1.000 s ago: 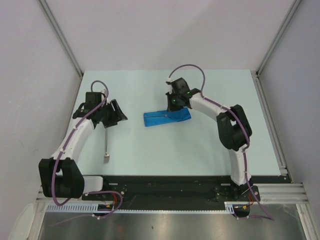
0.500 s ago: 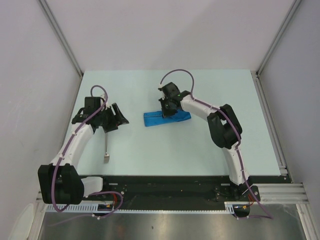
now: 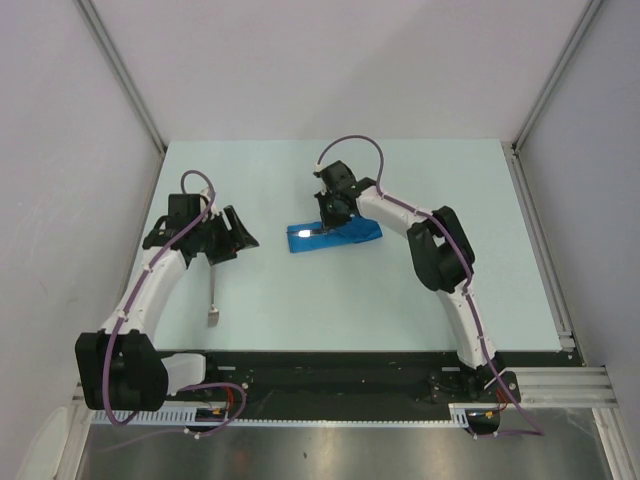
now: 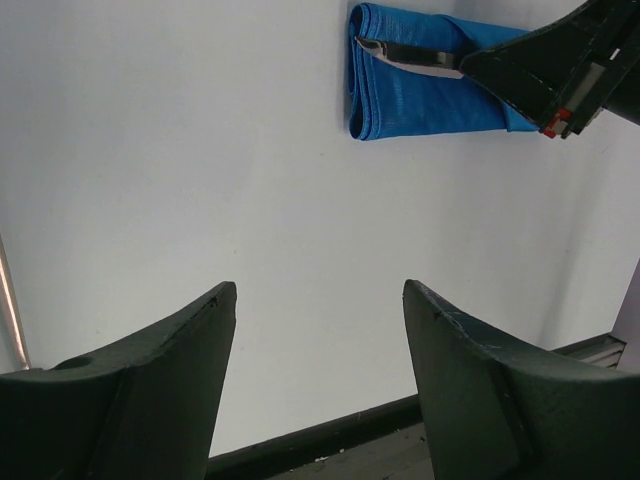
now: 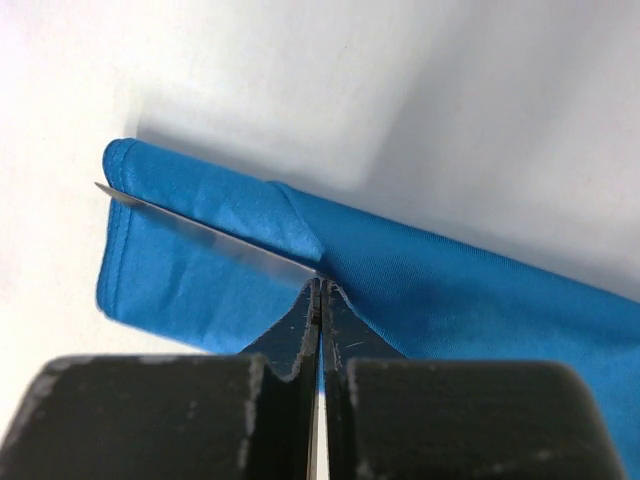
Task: Fold the napkin into a case and place the utensils inside
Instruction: Pick up the fork from the corner of the board.
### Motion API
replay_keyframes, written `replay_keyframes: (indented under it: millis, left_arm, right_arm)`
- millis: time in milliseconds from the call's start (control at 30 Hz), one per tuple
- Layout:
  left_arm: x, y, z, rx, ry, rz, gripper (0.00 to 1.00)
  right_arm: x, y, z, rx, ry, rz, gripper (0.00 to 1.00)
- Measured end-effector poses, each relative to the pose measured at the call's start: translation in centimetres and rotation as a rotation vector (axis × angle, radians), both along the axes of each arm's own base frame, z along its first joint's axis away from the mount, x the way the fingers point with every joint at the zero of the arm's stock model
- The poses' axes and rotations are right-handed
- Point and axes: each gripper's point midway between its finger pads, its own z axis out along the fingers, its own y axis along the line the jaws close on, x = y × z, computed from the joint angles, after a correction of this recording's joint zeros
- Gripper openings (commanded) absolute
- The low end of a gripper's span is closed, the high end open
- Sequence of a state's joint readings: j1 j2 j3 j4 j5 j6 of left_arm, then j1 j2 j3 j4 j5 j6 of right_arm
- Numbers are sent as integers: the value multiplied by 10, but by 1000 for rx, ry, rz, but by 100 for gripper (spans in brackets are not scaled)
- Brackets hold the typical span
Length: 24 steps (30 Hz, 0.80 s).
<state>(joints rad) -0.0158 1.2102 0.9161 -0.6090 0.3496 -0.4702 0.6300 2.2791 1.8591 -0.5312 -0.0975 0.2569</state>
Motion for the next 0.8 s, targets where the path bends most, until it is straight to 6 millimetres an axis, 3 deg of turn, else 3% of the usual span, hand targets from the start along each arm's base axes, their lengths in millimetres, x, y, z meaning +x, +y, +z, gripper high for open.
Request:
replay_keyframes:
  millis: [200, 400, 500, 533, 600, 633, 733, 767, 800]
  left_arm:
    - [-1, 0, 3, -3, -12, -2, 74]
    - [-1, 6, 1, 24, -7, 22, 91]
    - [-3, 26, -7, 93, 30, 107, 90]
    - [-5, 42, -14, 129, 65, 173, 89]
    - [-10, 71, -26, 183, 131, 285, 88]
    - [-13, 87, -34, 213, 176, 346, 89]
    - [-23, 120, -57, 308, 288, 444, 86]
    - [-25, 125, -64, 332, 326, 451, 83]
    - [-26, 128, -70, 351, 360, 447, 81]
  right_arm:
    - [3, 2, -10, -11, 14, 1, 0]
    - [5, 4, -11, -11, 10, 8, 1]
    - [-1, 7, -11, -19, 18, 18, 18]
    - [-4, 7, -9, -27, 20, 25, 30]
    - [-12, 9, 3, -36, 11, 46, 42]
    - [-17, 12, 11, -33, 4, 55, 53]
    - [-37, 25, 55, 7, -48, 103, 69]
    - [-45, 29, 74, 31, -75, 125, 79]
    - [-53, 32, 93, 57, -100, 142, 99]
